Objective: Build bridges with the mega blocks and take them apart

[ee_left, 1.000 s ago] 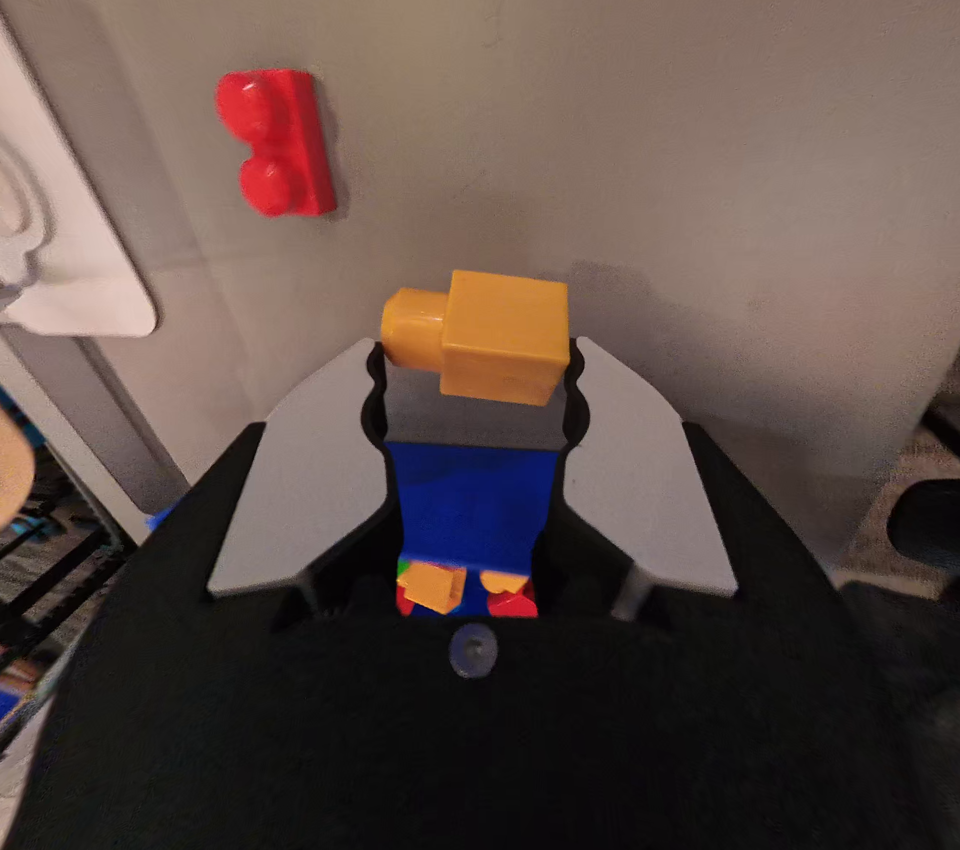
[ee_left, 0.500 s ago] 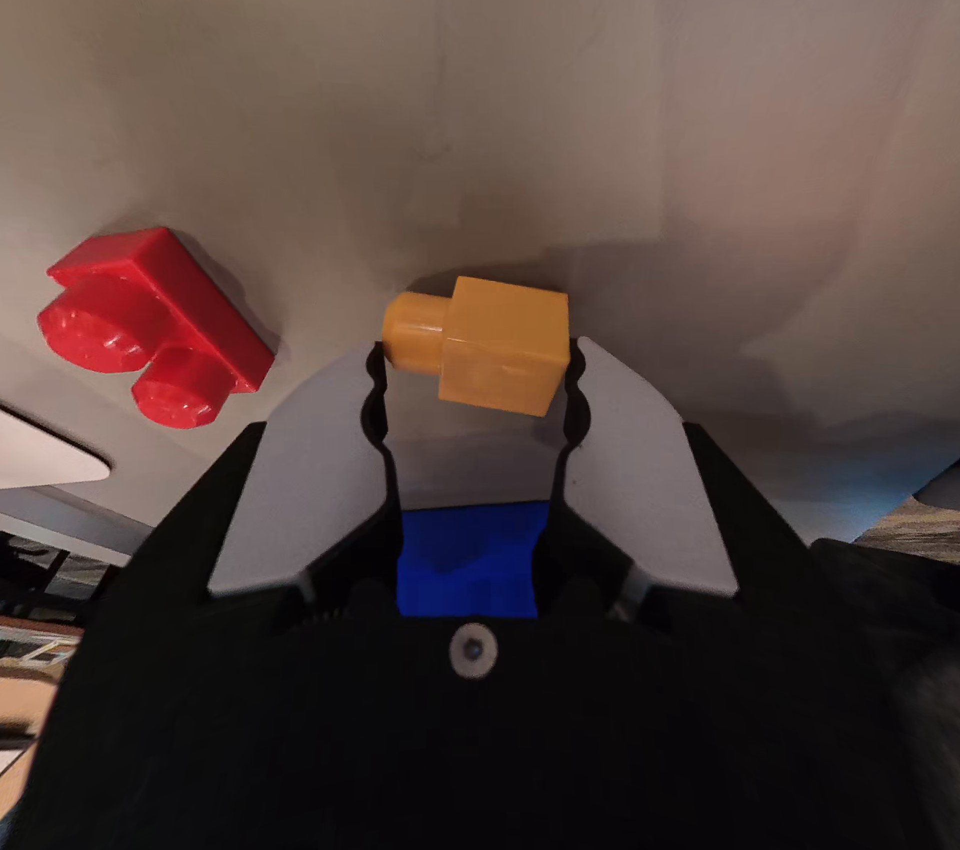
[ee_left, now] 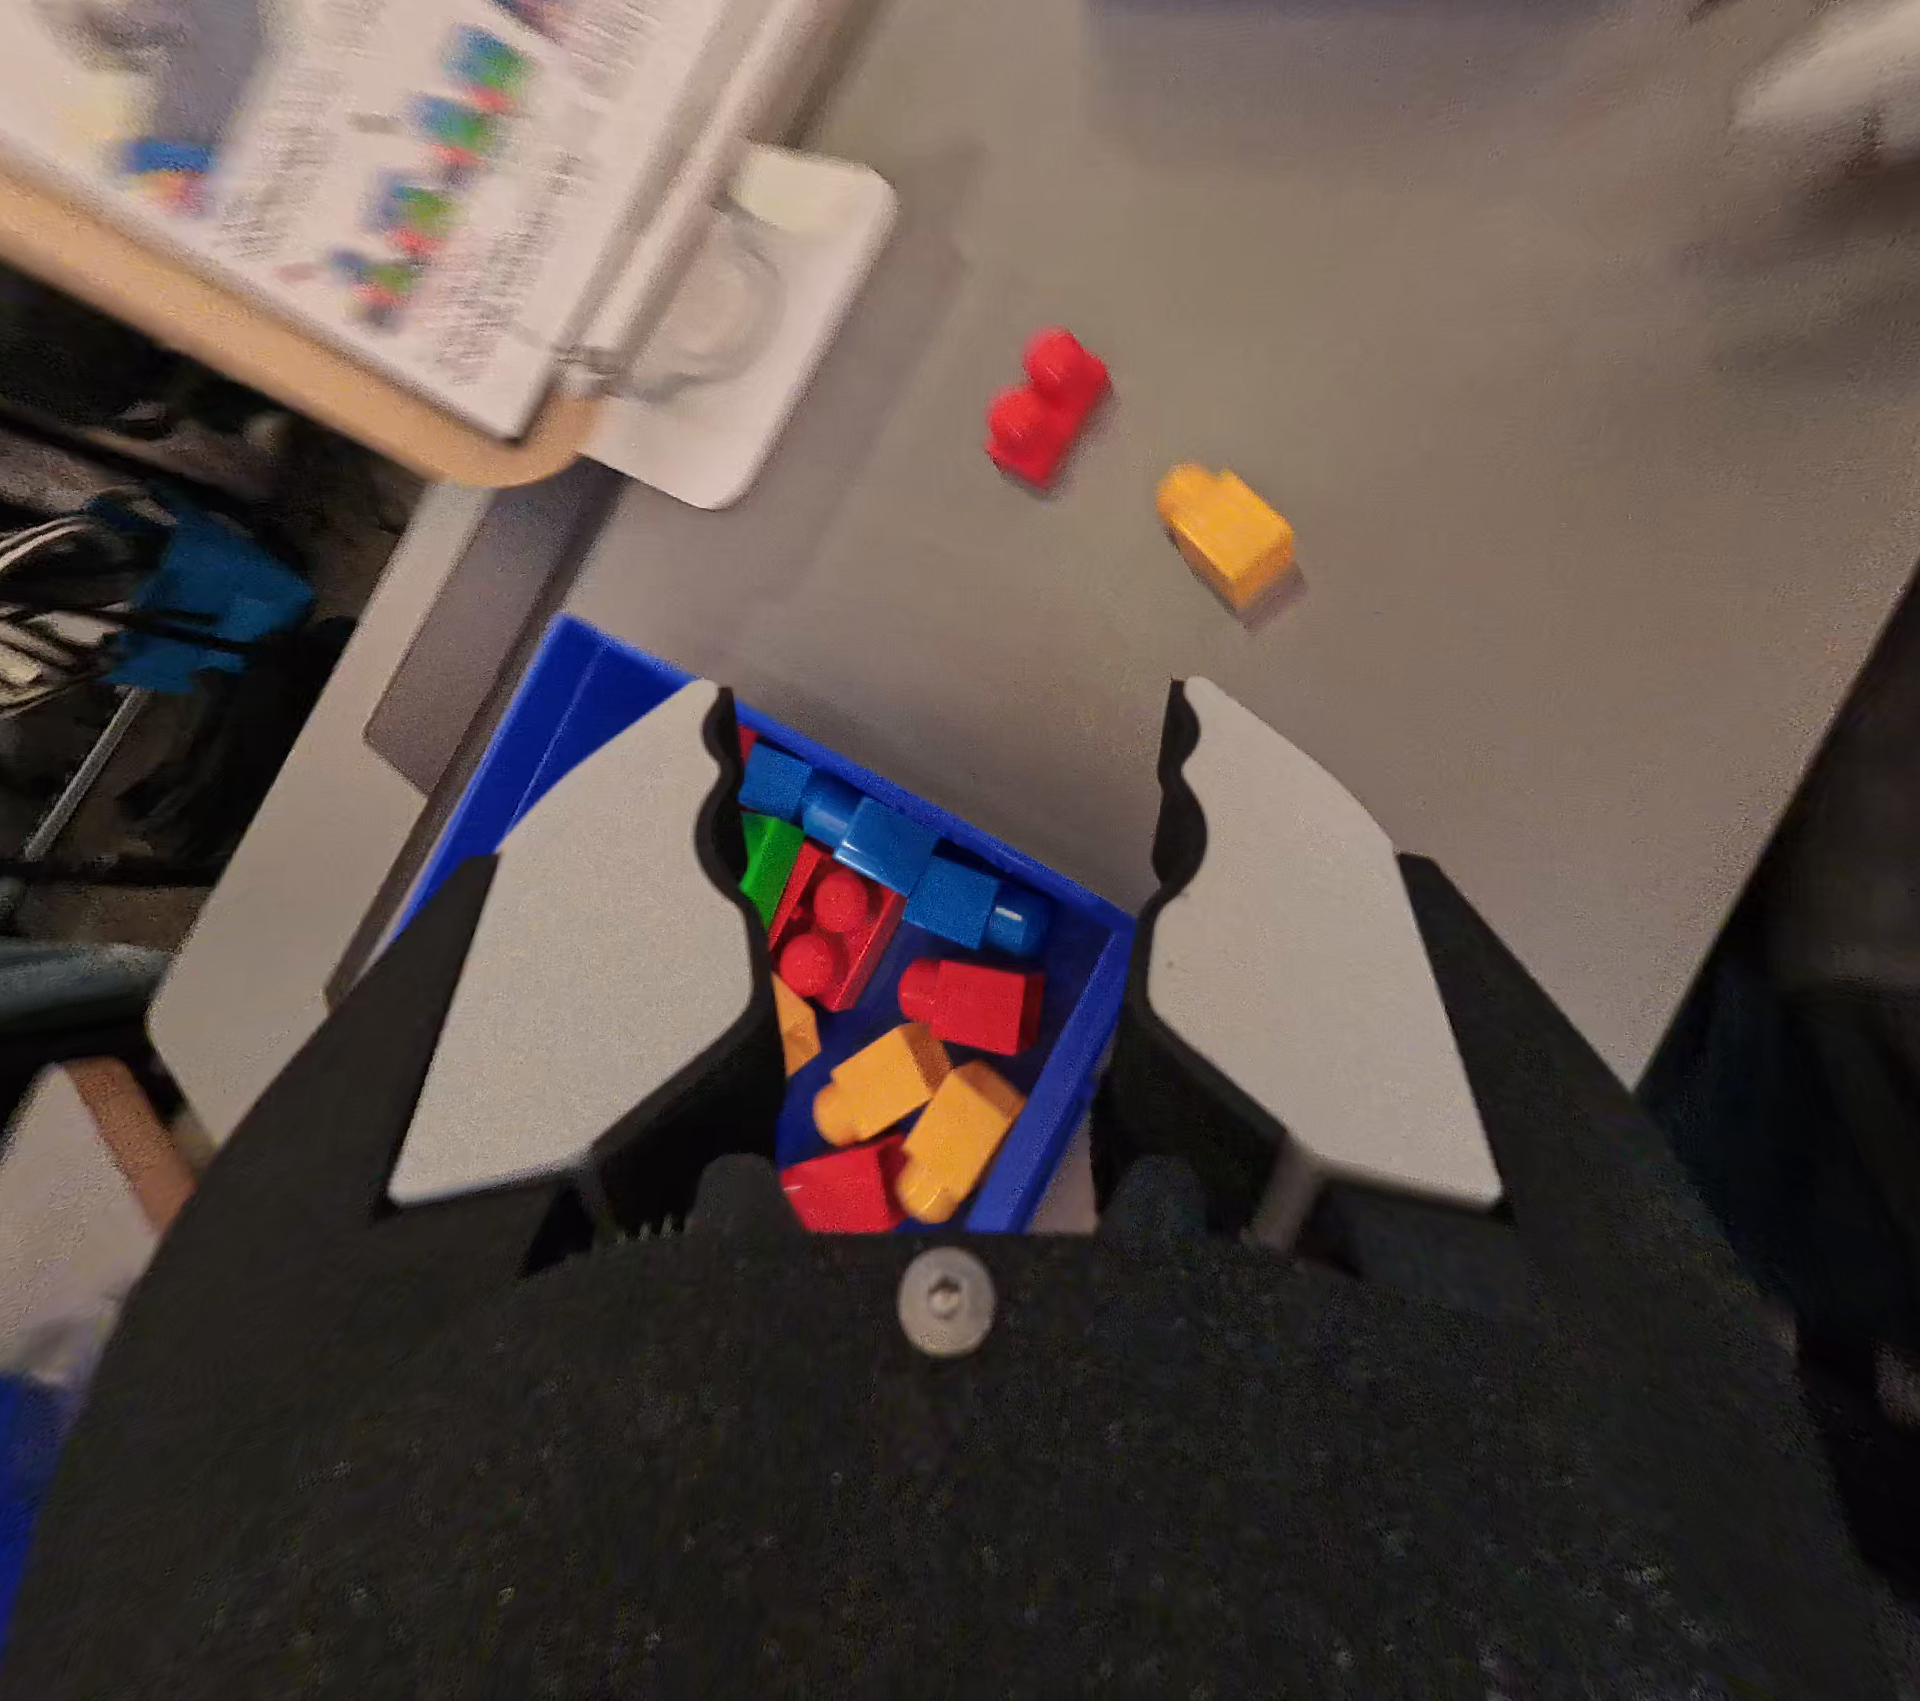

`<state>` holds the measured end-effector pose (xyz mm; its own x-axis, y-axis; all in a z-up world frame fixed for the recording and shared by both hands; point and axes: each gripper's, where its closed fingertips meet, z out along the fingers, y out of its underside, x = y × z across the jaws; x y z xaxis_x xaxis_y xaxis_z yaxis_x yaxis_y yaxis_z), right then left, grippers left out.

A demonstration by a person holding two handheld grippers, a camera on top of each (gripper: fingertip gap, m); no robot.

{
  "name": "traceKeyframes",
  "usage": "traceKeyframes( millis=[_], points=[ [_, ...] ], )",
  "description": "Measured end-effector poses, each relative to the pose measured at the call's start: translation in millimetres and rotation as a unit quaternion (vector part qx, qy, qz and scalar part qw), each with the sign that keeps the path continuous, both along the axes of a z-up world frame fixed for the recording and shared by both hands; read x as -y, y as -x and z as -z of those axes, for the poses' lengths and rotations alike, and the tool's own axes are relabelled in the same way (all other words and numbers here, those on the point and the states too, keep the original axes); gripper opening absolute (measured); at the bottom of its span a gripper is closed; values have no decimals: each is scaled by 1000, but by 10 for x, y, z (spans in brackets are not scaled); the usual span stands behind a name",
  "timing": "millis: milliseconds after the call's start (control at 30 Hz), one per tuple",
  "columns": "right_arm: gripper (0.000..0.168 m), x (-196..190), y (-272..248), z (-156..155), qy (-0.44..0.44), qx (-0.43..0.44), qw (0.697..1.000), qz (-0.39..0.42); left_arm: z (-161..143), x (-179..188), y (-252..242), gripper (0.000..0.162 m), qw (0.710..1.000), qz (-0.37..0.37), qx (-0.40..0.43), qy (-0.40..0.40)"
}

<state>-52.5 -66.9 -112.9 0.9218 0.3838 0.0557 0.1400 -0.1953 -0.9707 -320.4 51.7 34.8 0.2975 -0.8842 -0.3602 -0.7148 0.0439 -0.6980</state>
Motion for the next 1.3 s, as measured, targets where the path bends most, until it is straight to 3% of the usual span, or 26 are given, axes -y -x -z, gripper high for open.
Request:
traceKeyframes(
  millis=[67, 167, 367, 533, 733, 933, 1133, 1300],
  points=[
    [39, -18, 2, 29, 7, 2, 1000, 3, -11, 79, 348, 73, 994, -45, 102, 1],
    [39, -32, 12, 25, 5, 4, 1000, 8, 301, 165, 831, 73, 978, -131, 164, -11],
    [39, -42, 63, 52, 3, 35, 999, 15, 1094, 497, 1199, 73, 971, -180, 146, 50],
    [38, -31, 60, 33, -11, 49, 998, 26, 1209, 469, 1225, 73, 974, -170, 131, 73],
    [37, -45, 40, 48, 0, 33, 999, 24, 1284, 99, 1160, 72, 993, -75, -7, 88],
    [36, -44, -13, 27, 7, -11, 1000, 18, 1326, -620, 1081, 73, 978, -12, -151, 140],
    [36, -55, -19, 59, 26, -28, 999, 11, 1539, -1075, 1160, 75, 916, 34, -354, 188],
    [36, -53, -10, 87, 35, -19, 999, 12, 1596, -1250, 1146, 76, 872, 88, -436, 204]
  ],
)
